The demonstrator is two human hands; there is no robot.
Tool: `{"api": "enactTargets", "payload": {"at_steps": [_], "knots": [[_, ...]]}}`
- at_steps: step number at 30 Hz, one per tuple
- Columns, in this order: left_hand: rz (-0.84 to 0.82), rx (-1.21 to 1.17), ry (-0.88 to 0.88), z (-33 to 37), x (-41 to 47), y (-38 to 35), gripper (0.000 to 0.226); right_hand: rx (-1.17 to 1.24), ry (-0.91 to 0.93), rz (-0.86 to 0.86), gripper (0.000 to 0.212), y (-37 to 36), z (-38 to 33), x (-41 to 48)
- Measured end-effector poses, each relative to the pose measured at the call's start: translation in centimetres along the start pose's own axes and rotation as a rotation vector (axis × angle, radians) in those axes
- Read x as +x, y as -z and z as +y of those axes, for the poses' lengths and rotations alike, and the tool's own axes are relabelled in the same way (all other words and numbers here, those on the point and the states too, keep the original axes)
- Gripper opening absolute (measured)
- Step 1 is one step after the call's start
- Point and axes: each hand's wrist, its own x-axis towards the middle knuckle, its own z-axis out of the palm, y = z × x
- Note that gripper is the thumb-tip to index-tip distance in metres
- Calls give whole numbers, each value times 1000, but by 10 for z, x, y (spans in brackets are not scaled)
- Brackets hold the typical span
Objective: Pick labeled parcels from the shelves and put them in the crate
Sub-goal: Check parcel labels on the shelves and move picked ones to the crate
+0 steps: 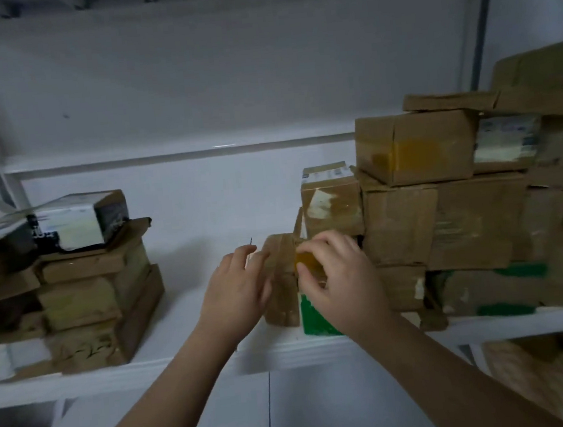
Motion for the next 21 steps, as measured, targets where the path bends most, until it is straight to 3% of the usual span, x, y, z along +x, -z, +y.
{"api": "enactTargets", "payload": {"at_steps": [4, 7, 13, 18, 21], "knots": [[-266, -115, 90, -7, 18, -26, 50, -96, -92, 39, 17, -25, -4, -13], [-377, -145, 105, -9, 28, -38, 49, -168, -142, 27, 17, -29, -6, -23], [-223, -236, 324, -13, 26, -55, 66, -265, -185, -41, 15, -32, -18, -30], [-184, -409, 474, -23, 28, -53, 63, -232, -228, -149, 13, -35, -21, -32], [-30, -528, 437, -41, 4, -40, 55, -105, -269, -217, 17, -39, -27, -30]]}}
